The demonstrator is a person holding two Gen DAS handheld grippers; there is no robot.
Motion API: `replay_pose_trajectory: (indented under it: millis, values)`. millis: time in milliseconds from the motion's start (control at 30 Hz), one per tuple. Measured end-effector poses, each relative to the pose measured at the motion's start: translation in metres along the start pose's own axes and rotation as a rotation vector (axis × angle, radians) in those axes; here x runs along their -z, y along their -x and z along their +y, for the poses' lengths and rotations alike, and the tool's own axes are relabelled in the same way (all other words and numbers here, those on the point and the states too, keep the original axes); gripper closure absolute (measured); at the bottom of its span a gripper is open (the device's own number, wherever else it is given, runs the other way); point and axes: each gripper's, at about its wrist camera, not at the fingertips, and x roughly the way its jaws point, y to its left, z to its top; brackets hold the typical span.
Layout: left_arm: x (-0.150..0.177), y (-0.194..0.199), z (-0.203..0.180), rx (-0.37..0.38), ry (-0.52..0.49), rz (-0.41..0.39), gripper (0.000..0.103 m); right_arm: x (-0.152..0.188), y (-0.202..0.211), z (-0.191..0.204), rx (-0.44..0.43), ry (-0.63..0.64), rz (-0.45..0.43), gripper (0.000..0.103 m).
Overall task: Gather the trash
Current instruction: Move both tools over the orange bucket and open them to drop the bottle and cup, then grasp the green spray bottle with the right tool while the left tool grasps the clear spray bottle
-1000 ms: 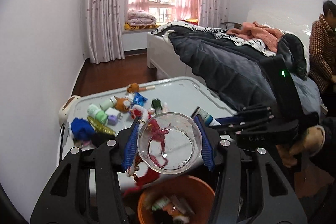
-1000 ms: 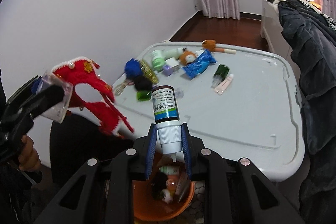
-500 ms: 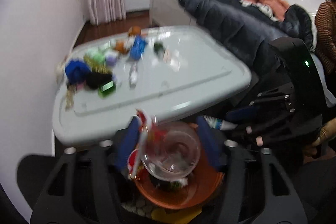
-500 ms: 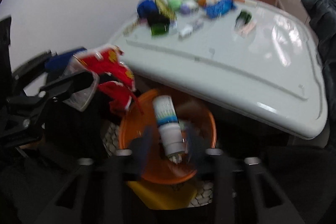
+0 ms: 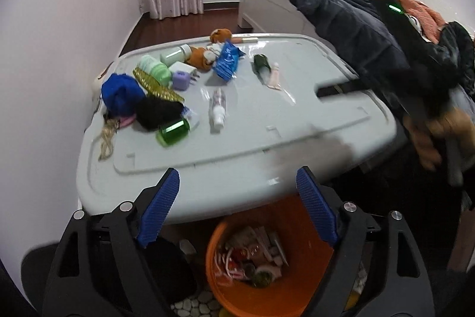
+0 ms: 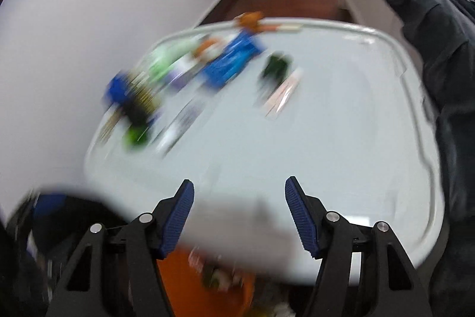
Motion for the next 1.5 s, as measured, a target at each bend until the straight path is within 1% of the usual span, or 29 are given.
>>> replay_pose_trajectory:
  millis: [33, 67, 133, 200, 300, 367, 433, 500, 533, 567, 600, 633, 667, 700, 733, 800, 833, 900, 1033, 1067, 1100, 1167, 1267, 1367, 1467, 1500]
  values:
    - [-0.004, -0.005, 0.001, -0.004, 0.002, 0.002, 0.024, -0.011, -0.008, -0.005, 0.009, -0.02, 0.001, 0.039]
    - [-0.007, -0.009, 0.002, -0.009, 0.004, 0.002, 0.024, -0.03, -0.022, -0.014, 0.027, -0.059, 0.001, 0.039]
    - [-0.012, -0.016, 0.007, -0.012, 0.012, -0.002, 0.024, -0.054, -0.042, -0.021, 0.051, -0.092, 0.005, 0.039]
    - [-0.016, -0.024, 0.013, -0.011, 0.029, 0.001, 0.024, -0.079, -0.064, -0.021, 0.082, -0.089, 0.019, 0.042]
    - [-0.02, -0.035, 0.023, 0.012, 0.068, 0.009, 0.024, -0.115, -0.093, -0.017, 0.124, -0.055, 0.048, 0.043]
    - [-0.022, -0.04, 0.028, 0.023, 0.084, 0.008, 0.024, -0.133, -0.11, -0.016, 0.157, -0.046, 0.074, 0.043]
    - [-0.022, -0.045, 0.032, 0.031, 0.093, 0.009, 0.024, -0.142, -0.128, -0.015, 0.187, -0.034, 0.116, 0.043]
    - [-0.022, -0.05, 0.033, 0.04, 0.098, 0.016, 0.024, -0.146, -0.151, -0.016, 0.225, -0.031, 0.191, 0.043]
    - [-0.021, -0.052, 0.034, 0.042, 0.098, 0.02, 0.024, -0.145, -0.163, -0.018, 0.237, -0.038, 0.231, 0.039]
    - [-0.02, -0.053, 0.034, 0.042, 0.098, 0.023, 0.024, -0.142, -0.163, -0.018, 0.227, -0.054, 0.197, 0.038]
    - [-0.019, -0.053, 0.034, 0.043, 0.097, 0.023, 0.024, -0.139, -0.163, -0.014, 0.243, -0.044, 0.188, 0.042]
    - [-0.019, -0.054, 0.033, 0.045, 0.098, 0.022, 0.024, -0.136, -0.164, -0.012, 0.225, -0.046, 0.181, 0.046]
    - [-0.018, -0.054, 0.033, 0.047, 0.098, 0.02, 0.024, -0.132, -0.163, -0.008, 0.2, -0.049, 0.16, 0.061]
    - [-0.018, -0.055, 0.032, 0.048, 0.097, 0.024, 0.024, -0.13, -0.161, -0.006, 0.181, -0.046, 0.149, 0.066]
    - [-0.018, -0.057, 0.031, 0.045, 0.094, 0.028, 0.024, -0.128, -0.161, 0.0, 0.193, -0.024, 0.138, 0.066]
    - [-0.019, -0.058, 0.03, 0.032, 0.089, 0.032, 0.024, -0.125, -0.159, -0.002, 0.184, -0.033, 0.12, 0.067]
    - [-0.019, -0.056, 0.03, 0.024, 0.087, 0.027, 0.024, -0.122, -0.157, -0.004, 0.17, -0.047, 0.12, 0.067]
    - [-0.02, -0.055, 0.032, 0.01, 0.091, 0.022, 0.024, -0.113, -0.148, -0.015, 0.107, -0.089, 0.116, 0.067]
    - [-0.03, -0.063, 0.026, 0.012, 0.101, 0.037, 0.024, -0.087, -0.099, -0.032, 0.005, -0.124, 0.036, 0.066]
    - [-0.033, -0.066, 0.023, 0.003, 0.089, 0.035, 0.024, -0.075, -0.077, -0.04, -0.04, -0.149, 0.009, 0.066]
    - [-0.038, -0.072, 0.017, -0.028, 0.068, 0.033, 0.024, -0.07, -0.065, -0.043, -0.052, -0.156, -0.005, 0.066]
    - [-0.046, -0.085, 0.008, -0.059, 0.045, 0.038, 0.024, -0.053, -0.032, -0.056, -0.063, -0.164, -0.061, 0.066]
    - [-0.061, -0.11, 0.002, -0.087, 0.051, 0.065, 0.024, -0.032, 0.008, -0.07, -0.049, -0.173, -0.136, 0.066]
    - [-0.075, -0.133, 0.0, -0.109, 0.065, 0.077, 0.024, -0.02, 0.026, -0.085, -0.055, -0.21, -0.178, 0.066]
    - [-0.083, -0.162, -0.002, -0.145, 0.042, 0.117, 0.024, -0.011, 0.031, -0.095, -0.064, -0.242, -0.198, 0.066]
    - [-0.083, -0.174, -0.002, -0.157, 0.035, 0.142, 0.024, -0.01, 0.031, -0.096, -0.066, -0.247, -0.204, 0.066]
